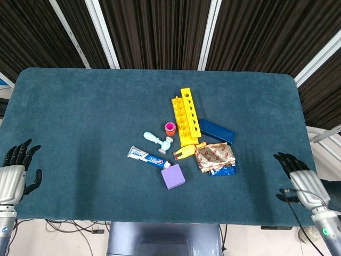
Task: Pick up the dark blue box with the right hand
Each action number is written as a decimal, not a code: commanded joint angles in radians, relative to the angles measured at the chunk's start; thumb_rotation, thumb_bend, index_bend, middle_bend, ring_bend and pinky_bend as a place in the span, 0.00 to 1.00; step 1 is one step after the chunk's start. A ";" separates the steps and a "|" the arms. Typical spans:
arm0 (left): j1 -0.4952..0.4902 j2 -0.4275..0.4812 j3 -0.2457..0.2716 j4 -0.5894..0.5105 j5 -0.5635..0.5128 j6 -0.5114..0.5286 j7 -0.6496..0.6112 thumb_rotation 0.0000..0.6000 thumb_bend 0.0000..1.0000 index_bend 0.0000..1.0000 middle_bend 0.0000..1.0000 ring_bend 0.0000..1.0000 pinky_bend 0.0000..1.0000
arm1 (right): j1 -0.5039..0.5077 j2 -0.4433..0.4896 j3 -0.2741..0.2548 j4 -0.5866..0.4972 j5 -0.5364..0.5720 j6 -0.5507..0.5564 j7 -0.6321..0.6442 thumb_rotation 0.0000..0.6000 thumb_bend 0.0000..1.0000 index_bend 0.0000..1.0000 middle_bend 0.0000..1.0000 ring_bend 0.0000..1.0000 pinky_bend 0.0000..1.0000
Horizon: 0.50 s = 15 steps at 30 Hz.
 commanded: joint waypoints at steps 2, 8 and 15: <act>0.000 0.002 -0.002 -0.002 -0.002 0.001 -0.003 1.00 0.51 0.13 0.00 0.00 0.00 | 0.160 0.022 0.104 -0.058 0.224 -0.218 0.006 1.00 0.15 0.03 0.08 0.07 0.18; -0.001 0.003 -0.009 0.000 -0.019 -0.003 -0.004 1.00 0.51 0.13 0.00 0.00 0.00 | 0.301 -0.033 0.155 -0.016 0.424 -0.389 -0.087 1.00 0.13 0.03 0.08 0.07 0.18; -0.004 -0.004 -0.016 0.006 -0.033 -0.005 0.000 1.00 0.51 0.13 0.00 0.00 0.00 | 0.428 -0.180 0.189 0.090 0.639 -0.421 -0.210 1.00 0.13 0.04 0.12 0.08 0.18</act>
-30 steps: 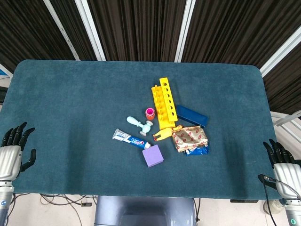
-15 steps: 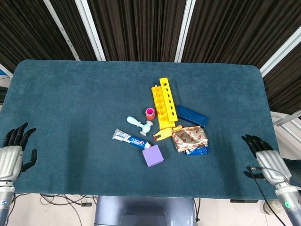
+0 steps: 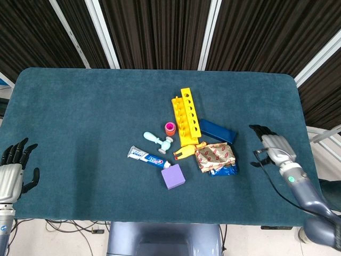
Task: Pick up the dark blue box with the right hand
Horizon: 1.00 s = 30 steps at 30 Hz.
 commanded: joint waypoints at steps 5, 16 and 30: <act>-0.003 -0.004 -0.003 0.001 -0.015 -0.010 -0.002 1.00 0.51 0.13 0.00 0.00 0.00 | 0.124 -0.228 0.061 0.158 0.266 0.023 -0.104 1.00 0.12 0.07 0.14 0.10 0.18; -0.002 0.001 -0.008 -0.003 -0.026 -0.010 -0.010 1.00 0.51 0.13 0.00 0.00 0.00 | 0.201 -0.384 0.088 0.312 0.449 0.052 -0.158 1.00 0.11 0.12 0.16 0.12 0.18; -0.004 0.007 -0.012 -0.007 -0.042 -0.016 -0.014 1.00 0.51 0.13 0.00 0.00 0.00 | 0.223 -0.545 0.091 0.522 0.497 0.043 -0.173 1.00 0.10 0.18 0.23 0.15 0.18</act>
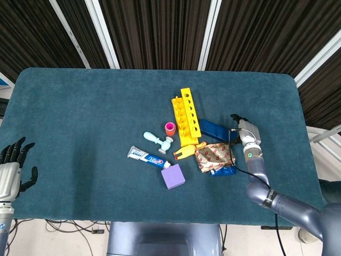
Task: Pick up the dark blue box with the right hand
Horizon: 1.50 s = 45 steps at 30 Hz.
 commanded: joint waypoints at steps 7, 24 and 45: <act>-0.001 0.003 0.000 -0.005 -0.007 -0.006 0.001 1.00 0.51 0.13 0.00 0.00 0.00 | 0.007 -0.112 -0.001 0.134 -0.025 0.001 -0.009 1.00 0.10 0.21 0.28 0.18 0.18; -0.002 0.009 -0.002 -0.014 -0.020 -0.011 -0.004 1.00 0.51 0.13 0.00 0.00 0.00 | 0.002 -0.192 0.037 0.258 -0.072 -0.031 -0.011 1.00 0.11 0.27 0.44 0.38 0.18; -0.003 0.011 -0.002 -0.020 -0.027 -0.015 -0.006 1.00 0.51 0.14 0.00 0.00 0.00 | -0.067 -0.167 0.110 0.187 -0.224 0.039 0.159 1.00 0.44 0.50 0.65 0.62 0.27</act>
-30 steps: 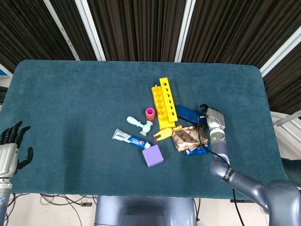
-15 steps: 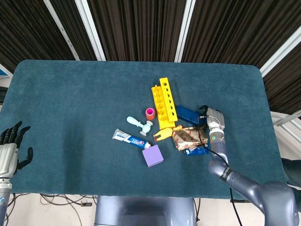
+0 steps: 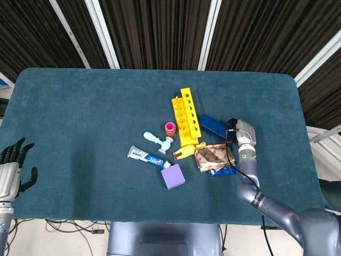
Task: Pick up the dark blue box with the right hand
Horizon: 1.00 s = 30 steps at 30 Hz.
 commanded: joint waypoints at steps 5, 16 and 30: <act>-0.001 -0.001 -0.001 0.000 -0.001 0.001 0.006 1.00 0.51 0.14 0.00 0.00 0.00 | -0.081 0.115 0.055 -0.168 -0.110 0.078 0.155 1.00 0.44 0.51 0.64 0.61 0.27; 0.001 -0.009 0.003 0.006 0.007 0.010 0.016 1.00 0.51 0.14 0.00 0.00 0.00 | -0.276 0.420 0.091 -0.583 -0.247 0.197 0.316 1.00 0.41 0.50 0.62 0.60 0.27; 0.001 -0.014 0.004 0.008 0.014 0.016 0.024 1.00 0.51 0.14 0.00 0.00 0.00 | -0.448 0.654 0.072 -0.845 -0.433 0.266 0.529 1.00 0.39 0.50 0.60 0.59 0.27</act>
